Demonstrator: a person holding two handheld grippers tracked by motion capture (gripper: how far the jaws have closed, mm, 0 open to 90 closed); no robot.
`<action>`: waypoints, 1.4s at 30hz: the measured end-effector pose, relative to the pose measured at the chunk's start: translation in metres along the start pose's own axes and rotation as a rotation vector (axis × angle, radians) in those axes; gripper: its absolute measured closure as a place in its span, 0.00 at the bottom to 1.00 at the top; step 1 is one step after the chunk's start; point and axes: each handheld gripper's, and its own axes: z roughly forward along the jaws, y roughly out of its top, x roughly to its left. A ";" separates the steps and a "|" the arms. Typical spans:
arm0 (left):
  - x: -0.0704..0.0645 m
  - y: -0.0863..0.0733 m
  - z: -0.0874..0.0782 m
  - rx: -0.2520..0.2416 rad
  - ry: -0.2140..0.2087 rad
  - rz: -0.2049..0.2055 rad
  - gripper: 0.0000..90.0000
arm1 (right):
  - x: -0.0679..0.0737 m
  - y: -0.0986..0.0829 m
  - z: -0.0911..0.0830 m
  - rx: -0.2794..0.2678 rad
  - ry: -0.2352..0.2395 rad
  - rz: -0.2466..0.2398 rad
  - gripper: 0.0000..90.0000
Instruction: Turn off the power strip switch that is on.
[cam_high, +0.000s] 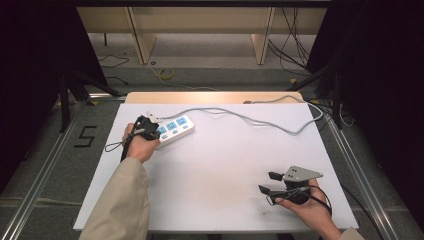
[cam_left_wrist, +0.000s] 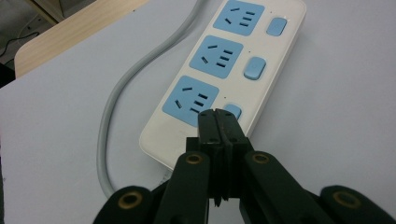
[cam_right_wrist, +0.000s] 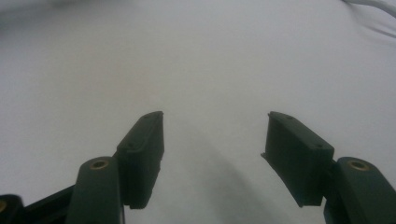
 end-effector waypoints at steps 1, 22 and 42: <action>0.001 0.000 0.000 0.003 0.001 0.006 1.00 | 0.000 0.000 0.000 0.000 0.000 0.000 0.42; 0.002 0.016 0.009 0.015 0.002 0.027 1.00 | 0.000 0.000 0.000 0.003 0.003 0.001 0.42; 0.003 0.026 0.019 0.022 -0.005 0.036 1.00 | 0.000 0.000 0.001 0.002 0.006 0.003 0.42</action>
